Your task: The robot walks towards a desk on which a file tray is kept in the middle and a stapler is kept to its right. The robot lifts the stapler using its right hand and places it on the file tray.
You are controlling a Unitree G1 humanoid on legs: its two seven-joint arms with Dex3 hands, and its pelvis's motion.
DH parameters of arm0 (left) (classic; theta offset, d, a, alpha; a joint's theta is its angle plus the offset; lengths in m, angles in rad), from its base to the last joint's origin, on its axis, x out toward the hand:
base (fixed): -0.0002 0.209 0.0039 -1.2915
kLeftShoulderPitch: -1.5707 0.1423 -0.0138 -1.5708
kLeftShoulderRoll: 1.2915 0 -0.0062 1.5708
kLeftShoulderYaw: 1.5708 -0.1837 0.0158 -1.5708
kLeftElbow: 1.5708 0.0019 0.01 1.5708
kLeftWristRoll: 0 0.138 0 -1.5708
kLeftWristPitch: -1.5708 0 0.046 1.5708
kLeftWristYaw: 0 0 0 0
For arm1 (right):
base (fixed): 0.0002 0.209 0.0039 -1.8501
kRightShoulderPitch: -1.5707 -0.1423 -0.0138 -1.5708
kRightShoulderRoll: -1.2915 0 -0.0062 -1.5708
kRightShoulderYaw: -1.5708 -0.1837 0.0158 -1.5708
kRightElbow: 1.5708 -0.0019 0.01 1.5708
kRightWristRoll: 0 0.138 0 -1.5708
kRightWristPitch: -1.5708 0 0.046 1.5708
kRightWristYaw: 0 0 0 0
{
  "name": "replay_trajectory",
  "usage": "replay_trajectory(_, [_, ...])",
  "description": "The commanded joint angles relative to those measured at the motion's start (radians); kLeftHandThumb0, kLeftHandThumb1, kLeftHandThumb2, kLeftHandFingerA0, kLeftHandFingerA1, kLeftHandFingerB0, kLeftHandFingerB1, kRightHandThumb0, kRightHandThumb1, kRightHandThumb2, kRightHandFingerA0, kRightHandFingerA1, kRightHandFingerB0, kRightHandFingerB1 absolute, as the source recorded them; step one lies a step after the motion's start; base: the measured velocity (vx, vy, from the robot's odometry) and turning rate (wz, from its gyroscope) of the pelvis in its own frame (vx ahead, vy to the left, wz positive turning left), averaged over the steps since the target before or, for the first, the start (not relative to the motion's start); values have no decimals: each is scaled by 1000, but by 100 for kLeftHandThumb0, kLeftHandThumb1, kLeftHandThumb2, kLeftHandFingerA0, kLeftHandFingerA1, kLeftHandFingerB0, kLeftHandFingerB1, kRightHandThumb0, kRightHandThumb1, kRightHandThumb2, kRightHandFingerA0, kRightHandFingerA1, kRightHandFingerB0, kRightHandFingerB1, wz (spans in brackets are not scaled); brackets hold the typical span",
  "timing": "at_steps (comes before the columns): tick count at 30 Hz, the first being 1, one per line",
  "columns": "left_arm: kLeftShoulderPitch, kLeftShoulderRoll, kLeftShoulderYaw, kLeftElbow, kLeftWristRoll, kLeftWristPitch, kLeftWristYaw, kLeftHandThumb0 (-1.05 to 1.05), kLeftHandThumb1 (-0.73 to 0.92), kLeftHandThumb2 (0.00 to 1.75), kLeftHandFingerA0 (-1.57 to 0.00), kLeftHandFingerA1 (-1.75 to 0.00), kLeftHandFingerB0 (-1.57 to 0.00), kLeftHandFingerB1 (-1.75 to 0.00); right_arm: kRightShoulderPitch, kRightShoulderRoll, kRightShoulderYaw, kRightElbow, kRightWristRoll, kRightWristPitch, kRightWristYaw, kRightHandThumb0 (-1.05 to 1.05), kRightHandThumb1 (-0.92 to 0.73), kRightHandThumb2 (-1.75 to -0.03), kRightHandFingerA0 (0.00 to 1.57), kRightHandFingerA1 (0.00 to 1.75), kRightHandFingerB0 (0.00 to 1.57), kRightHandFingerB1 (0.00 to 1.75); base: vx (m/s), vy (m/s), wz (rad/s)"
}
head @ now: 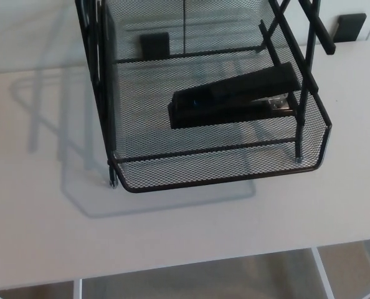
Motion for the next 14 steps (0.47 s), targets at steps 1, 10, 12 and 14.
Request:
replay_trajectory(1, [14, 49, 11, 3, 4, -14, 19, -105, 71, 149, -64, -131, -24, -88, -76, 58, 9, 371, 126, -73, -374, -60, -70, -61, 35, 59, 44, 47, 0, 0, 0])
replay_trajectory(10, [10, 63, 9, 21, 4, 19, 0, -105, 73, 148, -41, -111, -18, -79, -52, 36, -34, 377, 306, -47, -133, -66, -44, -78, 0, 15, 0, 10, 0, 0, 0])
replay_trajectory(12, [11, 65, 8, 21, 4, 21, -7, -105, 71, 146, -37, -107, -16, -78, -38, 15, 32, 398, 256, -99, -125, -78, -55, -84, 0, 8, 1, 7, 0, 0, 0])
replay_trajectory(14, [11, 65, 8, 22, 3, 20, -8, -105, 71, 146, -37, -107, -16, -78, -36, 10, 45, 405, 257, -107, -126, -78, -55, -84, 0, 8, 1, 7, 0, 0, 0])
